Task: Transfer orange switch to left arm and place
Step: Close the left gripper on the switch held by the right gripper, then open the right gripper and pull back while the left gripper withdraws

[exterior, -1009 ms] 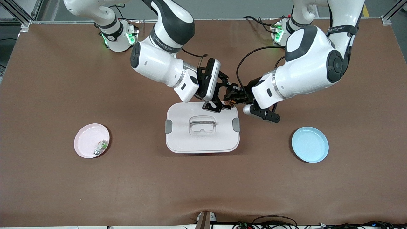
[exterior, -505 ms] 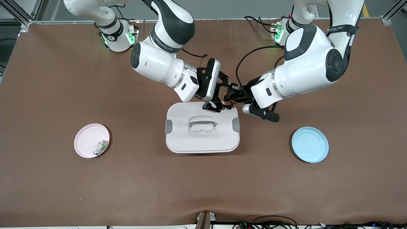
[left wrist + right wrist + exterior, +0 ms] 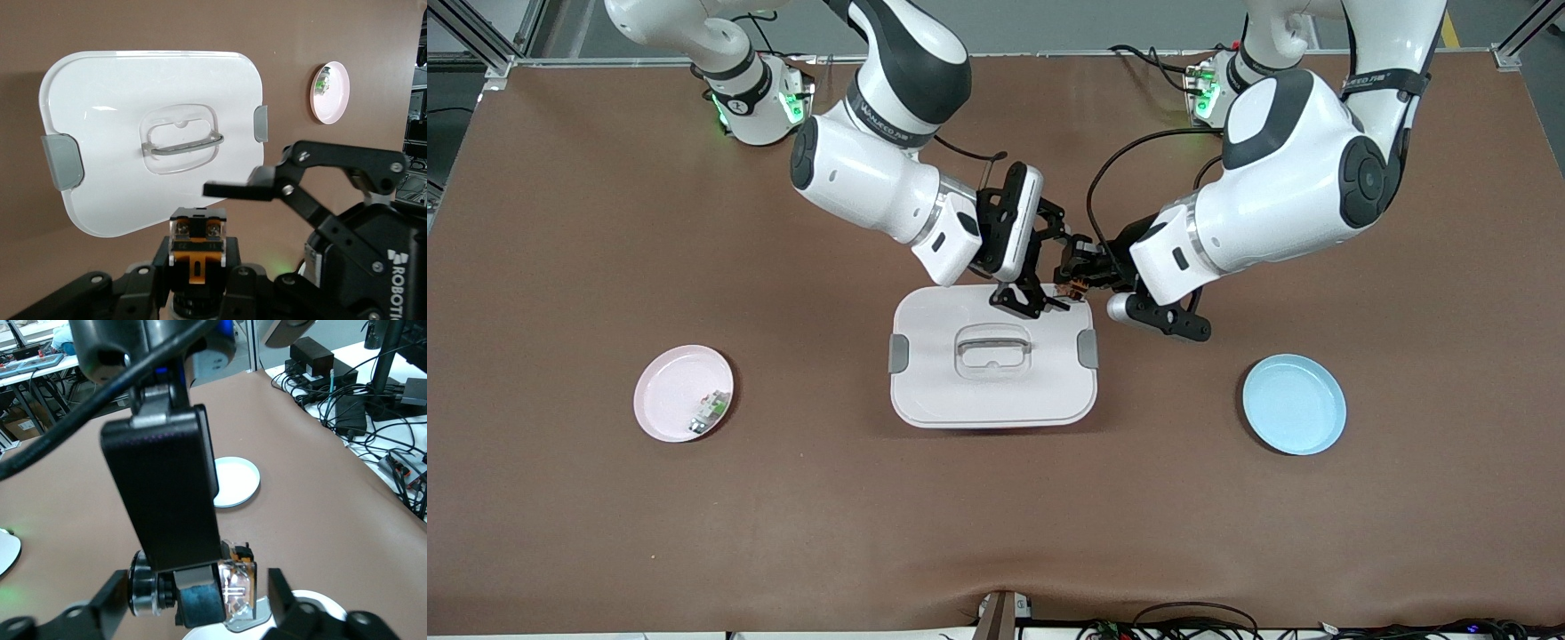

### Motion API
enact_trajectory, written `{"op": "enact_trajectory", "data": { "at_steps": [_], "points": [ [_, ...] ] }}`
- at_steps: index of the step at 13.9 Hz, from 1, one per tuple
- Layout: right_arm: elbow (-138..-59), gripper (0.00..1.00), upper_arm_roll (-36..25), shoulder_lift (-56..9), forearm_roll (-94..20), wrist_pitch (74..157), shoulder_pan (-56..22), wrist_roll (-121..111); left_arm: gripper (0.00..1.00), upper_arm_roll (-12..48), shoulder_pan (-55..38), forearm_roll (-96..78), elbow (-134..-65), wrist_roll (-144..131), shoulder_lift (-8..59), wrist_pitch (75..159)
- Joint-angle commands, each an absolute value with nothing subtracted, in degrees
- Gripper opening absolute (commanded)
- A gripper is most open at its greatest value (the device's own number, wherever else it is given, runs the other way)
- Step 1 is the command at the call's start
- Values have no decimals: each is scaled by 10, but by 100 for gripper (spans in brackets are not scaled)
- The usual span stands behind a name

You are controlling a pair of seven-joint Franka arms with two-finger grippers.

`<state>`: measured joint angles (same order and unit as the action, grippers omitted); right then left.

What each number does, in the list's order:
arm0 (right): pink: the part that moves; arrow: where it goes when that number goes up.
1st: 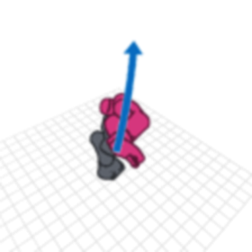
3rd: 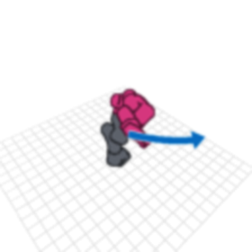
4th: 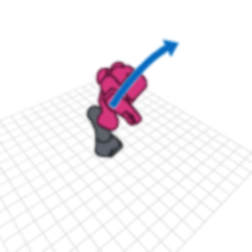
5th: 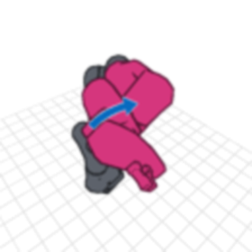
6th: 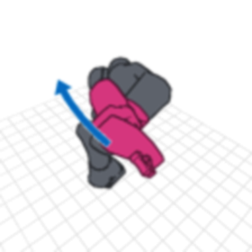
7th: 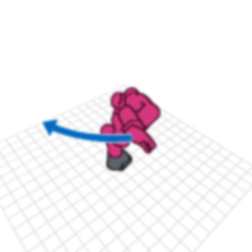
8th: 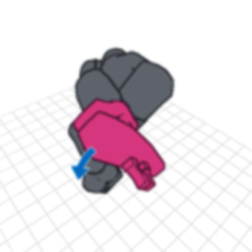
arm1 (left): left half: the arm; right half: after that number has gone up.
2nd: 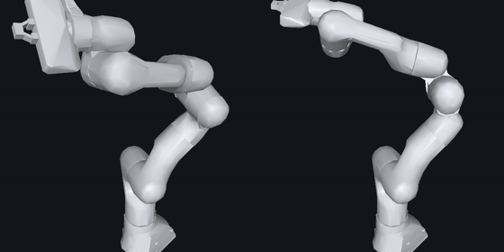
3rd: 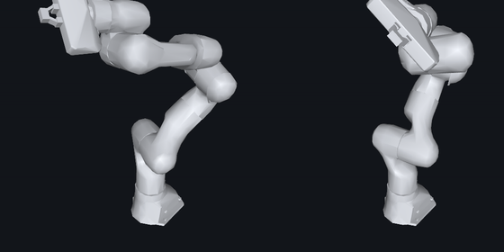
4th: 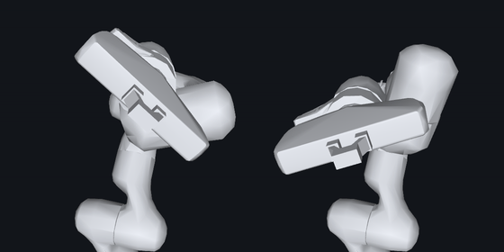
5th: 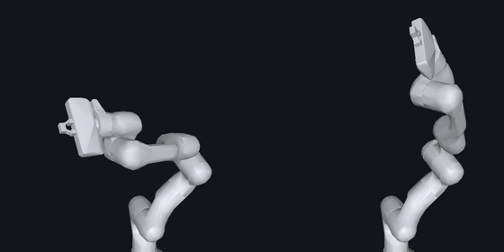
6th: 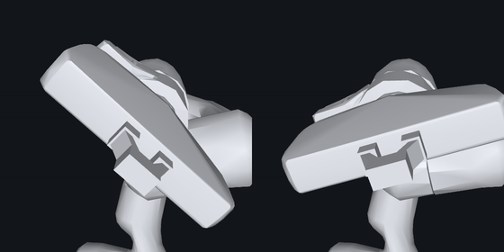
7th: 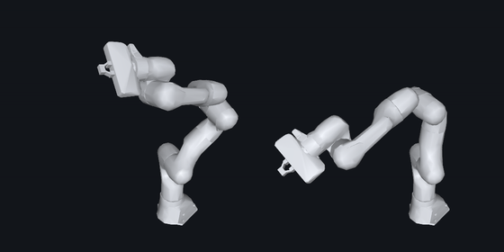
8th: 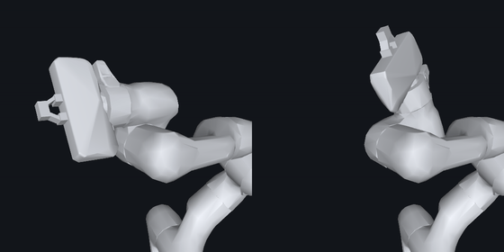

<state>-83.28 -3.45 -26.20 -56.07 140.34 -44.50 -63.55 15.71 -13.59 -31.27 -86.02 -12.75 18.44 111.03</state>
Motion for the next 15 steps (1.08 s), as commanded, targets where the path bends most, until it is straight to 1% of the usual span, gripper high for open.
{"op": "enact_trajectory", "data": {
  "at_steps": [1, 5, 7, 10, 13, 15],
  "points": [
    [-826, 100, -40, -260, -572, 1404, -450, -633, 0, 156, -139, -301, -855, -141, 185, 1115],
    [-829, 100, -40, -260, -571, 1404, -447, -631, 0, 156, -139, -261, -855, -152, 185, 1114],
    [-844, 100, -42, -250, -565, 1404, -442, -629, 0, 156, -139, -242, -856, -174, 185, 1111],
    [-901, 100, -68, -205, -548, 1401, -444, -628, 0, 156, -133, -186, -859, -190, 183, 1103],
    [-966, 100, -78, -162, -476, 1394, -439, -552, 0, 151, -127, -133, -860, -223, 177, 1073],
    [-1013, 100, -90, -130, -441, 1390, -437, -531, 0, 149, -106, -106, -860, -235, 172, 1043]
  ]
}}
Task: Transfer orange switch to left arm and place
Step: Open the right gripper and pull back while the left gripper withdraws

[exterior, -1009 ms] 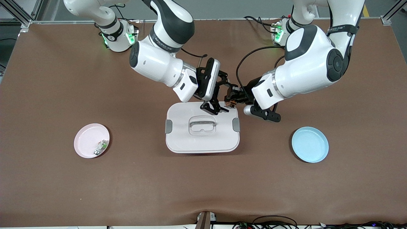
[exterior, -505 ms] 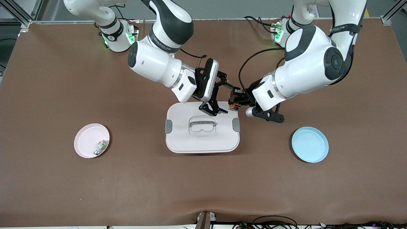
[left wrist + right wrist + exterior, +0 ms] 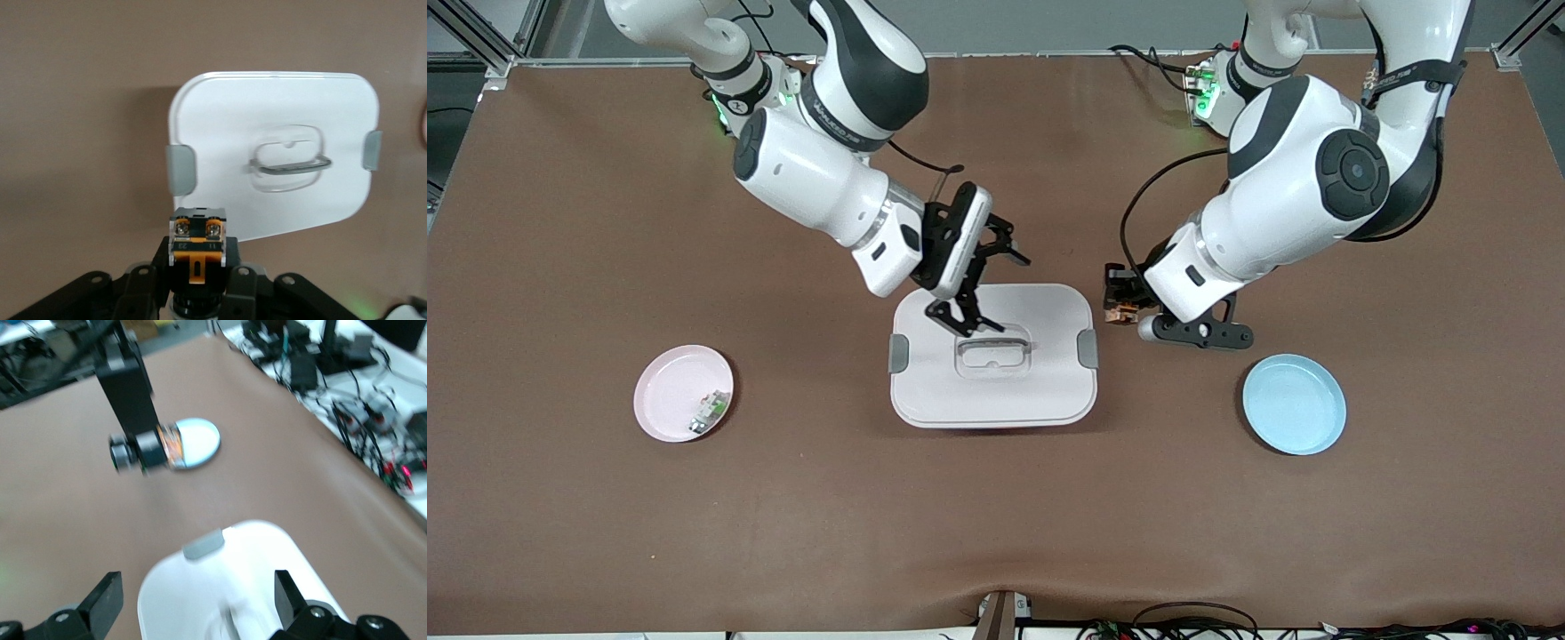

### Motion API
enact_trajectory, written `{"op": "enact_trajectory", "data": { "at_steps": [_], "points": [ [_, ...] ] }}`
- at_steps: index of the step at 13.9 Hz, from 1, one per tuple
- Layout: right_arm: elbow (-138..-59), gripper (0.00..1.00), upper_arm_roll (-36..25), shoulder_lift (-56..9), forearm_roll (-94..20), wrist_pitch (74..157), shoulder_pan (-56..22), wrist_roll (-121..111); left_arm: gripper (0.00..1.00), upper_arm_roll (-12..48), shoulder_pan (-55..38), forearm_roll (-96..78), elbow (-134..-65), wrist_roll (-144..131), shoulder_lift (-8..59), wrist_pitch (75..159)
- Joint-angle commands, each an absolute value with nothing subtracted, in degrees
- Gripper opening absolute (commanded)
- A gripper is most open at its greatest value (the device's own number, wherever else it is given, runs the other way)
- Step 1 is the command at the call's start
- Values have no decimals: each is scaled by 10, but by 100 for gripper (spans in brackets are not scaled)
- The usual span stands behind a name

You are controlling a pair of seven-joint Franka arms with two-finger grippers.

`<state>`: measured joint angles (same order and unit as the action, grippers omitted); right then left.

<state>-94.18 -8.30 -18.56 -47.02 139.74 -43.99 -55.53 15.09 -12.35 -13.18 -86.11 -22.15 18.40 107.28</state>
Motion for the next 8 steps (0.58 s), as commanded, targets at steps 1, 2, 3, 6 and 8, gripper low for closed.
{"op": "enact_trajectory", "data": {
  "at_steps": [1, 2, 3, 6, 8],
  "points": [
    [-1034, 100, -99, -117, -427, 1382, -437, -513, 0, 149, -97, -92, -861, -235, 169, 1028],
    [-1061, 100, -108, -99, -405, 1367, -437, -483, 0, 149, -86, -71, -860, -236, 169, 1012],
    [-1087, 100, -120, -81, -374, 1355, -438, -441, 0, 150, -77, -49, -861, -237, 169, 999],
    [-1149, 100, -153, -39, -292, 1324, -437, -341, 0, 149, -40, -26, -886, -239, 163, 991],
    [-1177, 100, -182, -18, -236, 1304, -437, -296, 0, 149, -17, -18, -907, -239, 163, 992]
  ]
}}
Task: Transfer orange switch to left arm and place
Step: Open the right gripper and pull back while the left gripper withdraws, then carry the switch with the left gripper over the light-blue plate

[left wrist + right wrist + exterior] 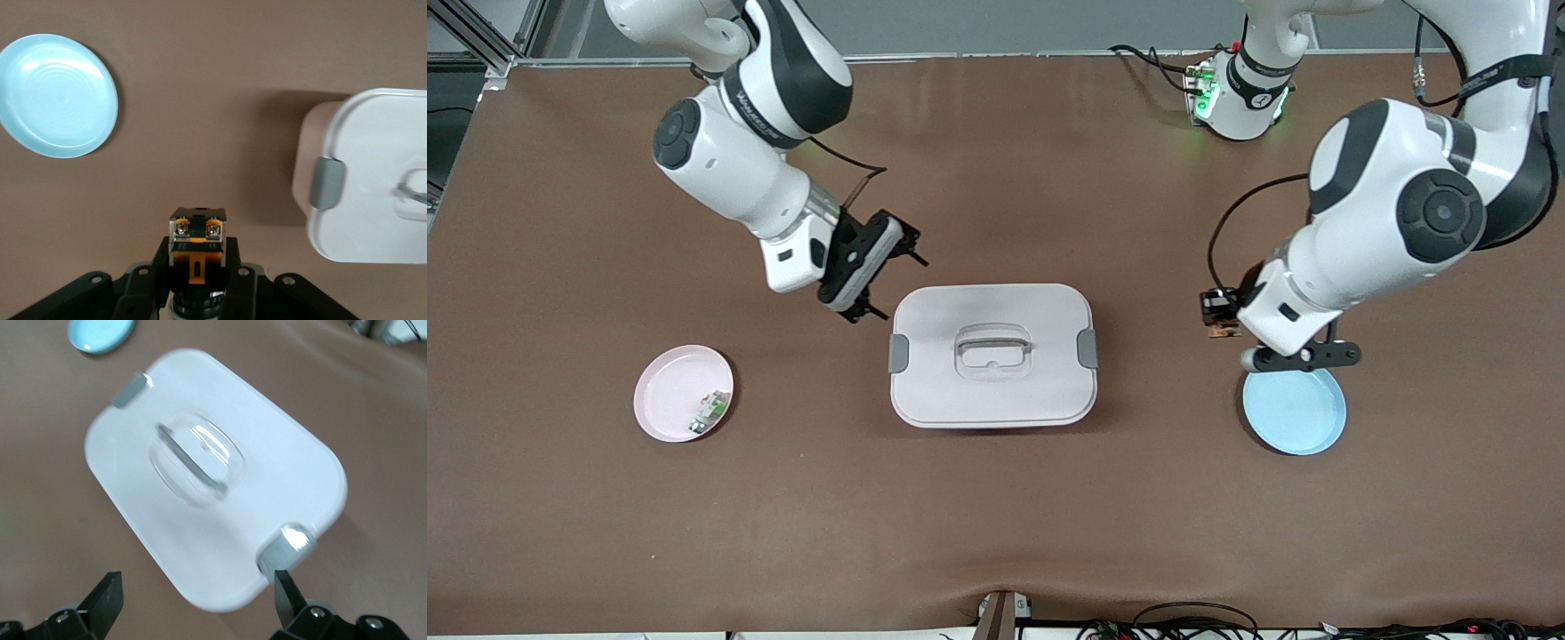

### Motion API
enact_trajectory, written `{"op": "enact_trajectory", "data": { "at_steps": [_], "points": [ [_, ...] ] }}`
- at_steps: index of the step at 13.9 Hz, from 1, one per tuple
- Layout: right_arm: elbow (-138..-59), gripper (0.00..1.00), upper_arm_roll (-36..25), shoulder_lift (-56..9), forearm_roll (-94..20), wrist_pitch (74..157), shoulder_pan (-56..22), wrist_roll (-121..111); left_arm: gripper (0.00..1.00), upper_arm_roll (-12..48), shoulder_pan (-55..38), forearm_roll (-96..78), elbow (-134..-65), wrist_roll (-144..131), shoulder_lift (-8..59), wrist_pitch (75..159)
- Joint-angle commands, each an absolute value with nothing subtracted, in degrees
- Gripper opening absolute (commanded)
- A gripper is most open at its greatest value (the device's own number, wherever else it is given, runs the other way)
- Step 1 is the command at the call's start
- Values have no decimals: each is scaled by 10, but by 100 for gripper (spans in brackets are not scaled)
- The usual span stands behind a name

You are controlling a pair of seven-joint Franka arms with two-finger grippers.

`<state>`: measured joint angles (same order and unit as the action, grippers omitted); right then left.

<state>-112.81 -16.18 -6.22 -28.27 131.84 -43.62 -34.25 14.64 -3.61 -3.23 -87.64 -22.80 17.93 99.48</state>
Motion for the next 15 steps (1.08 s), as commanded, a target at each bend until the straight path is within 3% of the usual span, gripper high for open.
{"op": "enact_trajectory", "data": {
  "at_steps": [1, 6, 10, 15],
  "points": [
    [-1182, 100, -198, -13, -213, 1286, -436, -274, 0, 150, -5, -5, -915, -240, 165, 994],
    [-1180, 100, -228, -5, -102, 1186, -360, -184, 0, 149, 24, 27, -925, -240, 197, 1015],
    [-1167, 100, -228, -5, -20, 1173, -282, -182, 0, 149, 53, 51, -928, -241, 231, 1044],
    [-1088, 100, -228, -12, -2, 1102, -222, -146, 0, 149, 79, 52, -933, -241, 266, 1066]
  ]
}}
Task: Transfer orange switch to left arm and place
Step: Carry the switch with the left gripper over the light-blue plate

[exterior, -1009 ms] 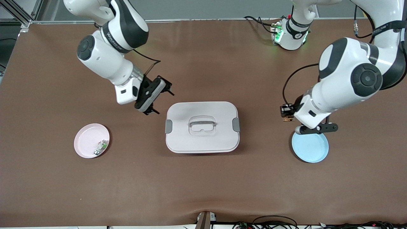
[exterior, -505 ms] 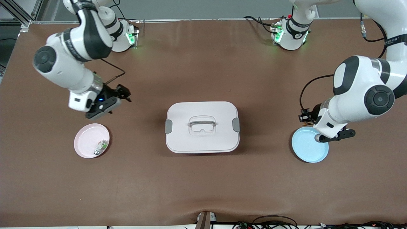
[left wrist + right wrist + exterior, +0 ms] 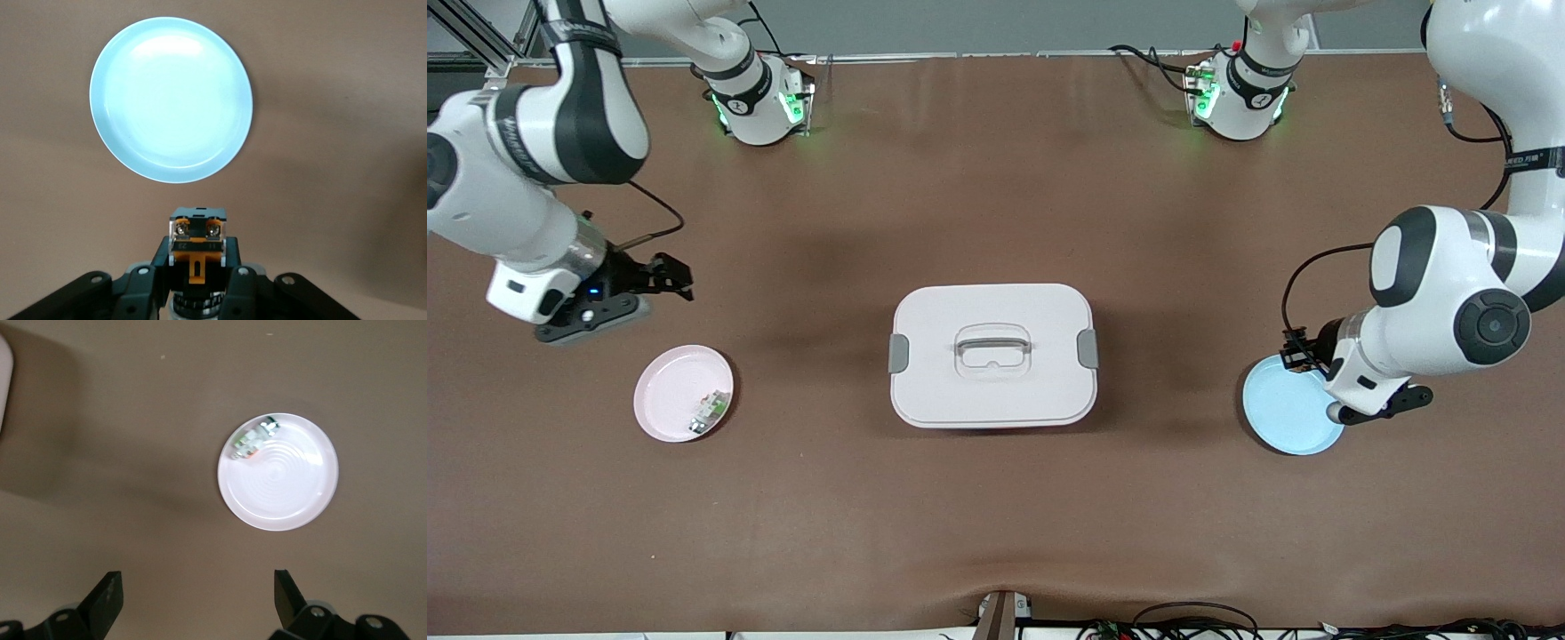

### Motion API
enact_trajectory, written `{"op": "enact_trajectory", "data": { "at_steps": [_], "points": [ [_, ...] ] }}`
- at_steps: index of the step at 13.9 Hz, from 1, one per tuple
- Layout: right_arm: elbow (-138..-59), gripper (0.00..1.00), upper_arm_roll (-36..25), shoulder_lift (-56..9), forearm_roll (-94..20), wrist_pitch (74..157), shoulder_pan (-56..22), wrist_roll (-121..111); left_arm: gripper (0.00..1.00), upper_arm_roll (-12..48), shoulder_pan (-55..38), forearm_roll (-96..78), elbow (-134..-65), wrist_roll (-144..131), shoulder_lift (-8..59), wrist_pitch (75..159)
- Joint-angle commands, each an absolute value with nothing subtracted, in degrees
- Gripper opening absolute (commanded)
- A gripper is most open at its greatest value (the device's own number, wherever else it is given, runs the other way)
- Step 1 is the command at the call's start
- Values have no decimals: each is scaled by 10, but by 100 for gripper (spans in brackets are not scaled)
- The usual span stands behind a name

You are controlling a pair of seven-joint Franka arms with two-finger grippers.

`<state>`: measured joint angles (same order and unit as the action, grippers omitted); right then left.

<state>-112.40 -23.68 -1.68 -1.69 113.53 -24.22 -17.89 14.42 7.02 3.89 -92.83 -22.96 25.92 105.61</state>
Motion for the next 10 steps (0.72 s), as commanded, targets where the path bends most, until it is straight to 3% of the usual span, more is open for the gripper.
{"op": "enact_trajectory", "data": {
  "at_steps": [1, 6, 10],
  "points": [
    [-1072, 100, -228, -16, -2, 1093, -214, -135, 0, 149, 88, 53, -942, -241, 269, 1077],
    [-975, 100, -228, -25, -2, 1081, -192, -130, 0, 149, 96, 84, -974, -241, 289, 1137],
    [-896, 100, -228, -26, -2, 1005, -181, -127, 0, 149, 103, 94, -974, -241, 315, 1163]
  ]
}}
